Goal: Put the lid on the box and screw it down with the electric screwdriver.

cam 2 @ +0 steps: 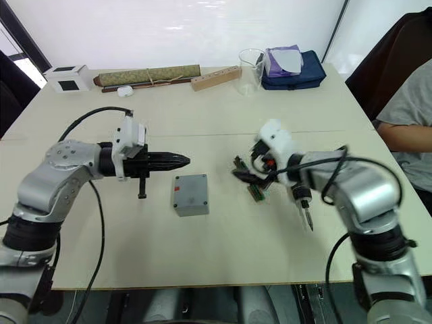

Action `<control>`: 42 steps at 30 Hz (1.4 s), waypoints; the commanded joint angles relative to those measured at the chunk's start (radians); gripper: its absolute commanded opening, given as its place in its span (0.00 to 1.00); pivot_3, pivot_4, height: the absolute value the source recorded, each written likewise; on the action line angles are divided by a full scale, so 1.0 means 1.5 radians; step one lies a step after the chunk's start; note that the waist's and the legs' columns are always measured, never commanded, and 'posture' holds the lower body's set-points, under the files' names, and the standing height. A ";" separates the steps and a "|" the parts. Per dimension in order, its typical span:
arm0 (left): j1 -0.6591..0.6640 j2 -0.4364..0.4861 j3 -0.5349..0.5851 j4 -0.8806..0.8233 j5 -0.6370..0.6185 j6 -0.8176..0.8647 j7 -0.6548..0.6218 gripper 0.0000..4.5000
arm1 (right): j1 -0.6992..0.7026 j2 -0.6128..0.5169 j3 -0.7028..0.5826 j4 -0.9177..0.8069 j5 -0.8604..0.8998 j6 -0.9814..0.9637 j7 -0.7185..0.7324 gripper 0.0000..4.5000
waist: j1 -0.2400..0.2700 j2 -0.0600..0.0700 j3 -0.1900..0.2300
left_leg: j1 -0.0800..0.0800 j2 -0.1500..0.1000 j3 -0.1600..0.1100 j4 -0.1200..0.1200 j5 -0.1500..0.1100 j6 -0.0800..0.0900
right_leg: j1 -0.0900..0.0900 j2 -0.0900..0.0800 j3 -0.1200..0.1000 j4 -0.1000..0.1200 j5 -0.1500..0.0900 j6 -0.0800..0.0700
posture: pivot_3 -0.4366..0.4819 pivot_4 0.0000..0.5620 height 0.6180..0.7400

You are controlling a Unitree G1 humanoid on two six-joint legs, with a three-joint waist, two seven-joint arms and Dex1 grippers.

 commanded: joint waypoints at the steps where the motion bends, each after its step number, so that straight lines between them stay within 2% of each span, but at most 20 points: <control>1: -0.025 -0.009 -0.002 0.005 -0.015 -0.020 -0.025 0.00 | -0.098 -0.074 0.008 0.085 -0.006 0.143 -0.008 0.99 | -0.001 0.000 0.000 | 0.000 0.000 0.000 0.000 0.000 0.000 | 0.000 0.000 0.000 0.000 0.000 0.000 | 0.48 0.27 0.97; 5: -0.043 -0.026 -0.008 0.010 -0.012 -0.029 -0.034 0.00 | -0.158 -0.125 0.079 0.179 0.004 0.192 -0.003 0.99 | -0.002 0.000 0.000 | 0.000 0.000 0.000 -0.001 0.000 0.000 | 0.000 0.001 0.000 -0.001 0.000 0.000 | 0.48 0.27 0.97; 11: -0.042 -0.037 -0.011 -0.010 -0.024 -0.029 -0.044 0.00 | -0.242 -0.156 0.234 0.339 0.111 0.192 -0.012 0.99 | -0.002 0.000 0.000 | 0.000 0.000 0.002 -0.001 0.000 0.000 | 0.000 0.000 0.002 -0.001 0.000 0.000 | 0.48 0.27 0.97; 15: -0.044 -0.048 -0.017 -0.005 -0.018 -0.039 -0.040 0.00 | -0.268 -0.131 0.305 0.419 0.141 0.192 -0.037 0.99 | -0.001 0.000 0.000 | 0.000 0.000 0.002 -0.001 0.000 0.000 | -0.001 0.000 0.002 -0.002 0.000 0.000 | 0.48 0.27 0.97; 19: -0.039 -0.057 -0.017 -0.015 -0.012 -0.041 -0.017 0.00 | -0.270 -0.089 0.331 0.499 0.156 0.192 -0.068 0.99 | -0.002 0.000 0.000 | -0.001 0.000 0.002 0.000 0.000 0.000 | -0.001 0.000 0.002 -0.002 0.000 0.000 | 0.48 0.27 0.97; 26: -0.012 -0.054 -0.014 -0.044 -0.010 -0.032 0.022 0.00 | -0.282 -0.025 0.361 0.574 0.163 0.192 -0.100 0.99 | -0.004 -0.002 -0.001 | -0.001 0.000 0.002 0.000 0.000 0.000 | -0.001 0.000 0.002 -0.002 0.000 0.000 | 0.48 0.27 0.97; 29: -0.005 -0.051 -0.011 -0.047 -0.015 -0.027 0.029 0.00 | -0.286 -0.013 0.372 0.574 0.163 0.192 -0.106 0.85 | -0.004 -0.003 -0.002 | 0.000 0.001 0.002 0.000 0.000 0.000 | -0.001 0.001 0.002 -0.002 0.000 0.000 | 0.48 0.27 0.97; 32: -0.003 -0.048 -0.011 -0.040 -0.012 -0.033 0.031 0.00 | -0.293 -0.002 0.374 0.576 0.172 0.192 -0.111 0.63 | -0.005 -0.003 -0.002 | 0.000 0.001 0.002 0.000 0.000 0.000 | -0.001 0.001 0.002 -0.002 0.000 0.000 | 0.48 0.27 0.97; 35: 0.000 -0.045 -0.012 -0.038 -0.008 -0.033 0.034 0.00 | -0.314 0.003 0.360 0.580 0.164 0.192 -0.119 0.47 | -0.006 -0.003 -0.002 | 0.000 0.001 0.002 0.000 0.000 0.000 | -0.001 0.001 0.002 -0.001 0.000 0.000 | 0.48 0.27 0.97; 38: 0.007 -0.029 -0.010 -0.035 -0.003 -0.030 0.032 0.00 | -0.342 -0.013 0.319 0.574 0.162 0.192 -0.133 0.47 | -0.007 -0.003 -0.001 | 0.000 0.001 0.002 0.000 0.000 0.000 | -0.001 0.001 0.002 -0.001 0.000 0.000 | 0.48 0.27 0.97; 42: 0.013 -0.002 -0.002 -0.030 -0.002 -0.033 0.020 0.00 | -0.330 -0.061 0.240 0.434 0.188 0.192 -0.143 0.47 | -0.002 0.001 0.000 | -0.001 0.001 0.002 -0.001 0.000 0.000 | -0.003 0.001 0.002 -0.001 0.000 0.000 | 0.48 0.27 0.97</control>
